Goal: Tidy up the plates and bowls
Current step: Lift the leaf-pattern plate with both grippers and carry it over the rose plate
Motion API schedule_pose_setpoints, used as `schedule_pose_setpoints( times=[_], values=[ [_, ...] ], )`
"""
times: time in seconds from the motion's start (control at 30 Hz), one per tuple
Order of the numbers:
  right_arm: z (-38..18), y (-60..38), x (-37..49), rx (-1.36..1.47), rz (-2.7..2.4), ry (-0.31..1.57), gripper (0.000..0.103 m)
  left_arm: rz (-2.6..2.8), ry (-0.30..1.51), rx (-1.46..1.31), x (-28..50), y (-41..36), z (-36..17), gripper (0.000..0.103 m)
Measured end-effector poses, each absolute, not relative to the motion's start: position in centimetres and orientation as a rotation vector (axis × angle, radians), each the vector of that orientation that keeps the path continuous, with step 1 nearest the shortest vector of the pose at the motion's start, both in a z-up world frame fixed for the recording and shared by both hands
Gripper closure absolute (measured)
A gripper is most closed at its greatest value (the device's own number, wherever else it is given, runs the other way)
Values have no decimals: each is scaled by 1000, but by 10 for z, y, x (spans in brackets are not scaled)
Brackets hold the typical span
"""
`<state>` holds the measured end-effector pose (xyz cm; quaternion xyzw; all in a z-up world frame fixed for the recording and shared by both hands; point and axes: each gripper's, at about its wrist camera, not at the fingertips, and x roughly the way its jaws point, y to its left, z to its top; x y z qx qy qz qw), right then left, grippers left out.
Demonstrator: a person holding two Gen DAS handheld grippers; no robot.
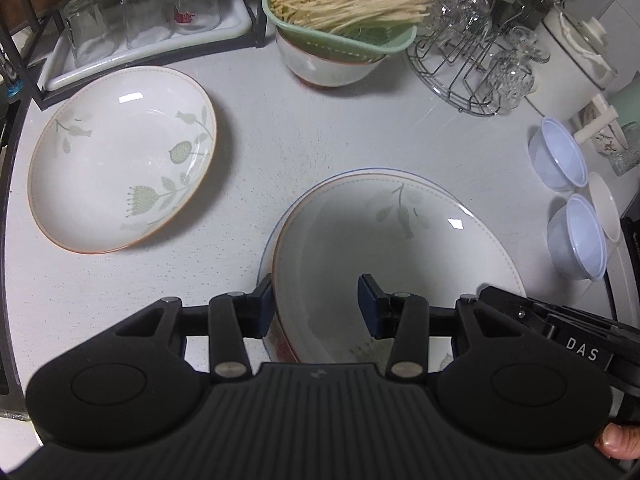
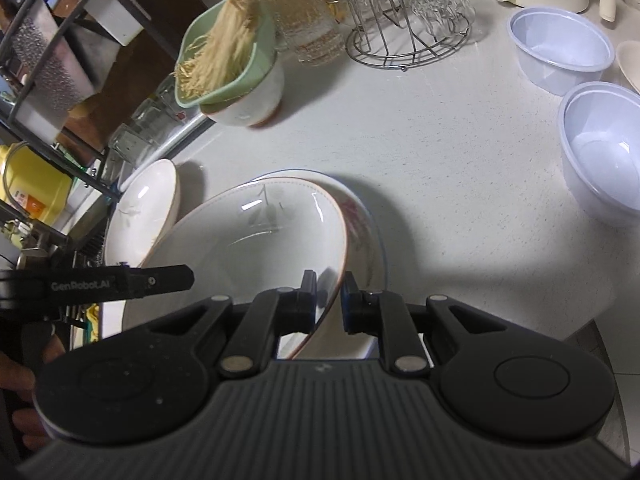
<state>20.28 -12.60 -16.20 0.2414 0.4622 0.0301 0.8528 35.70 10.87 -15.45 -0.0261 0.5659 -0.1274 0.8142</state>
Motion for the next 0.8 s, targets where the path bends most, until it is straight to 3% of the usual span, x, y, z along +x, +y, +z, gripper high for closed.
schedule_pose_setpoints(
  times=[0.5,0.8],
  values=[
    [-175,-133,217,443,98,975,86,-215,1199,12,367,91,-170,56],
    [-178,-130,221,434,109,995,86,-199,1180,-96,370,109,-154,54]
  ],
)
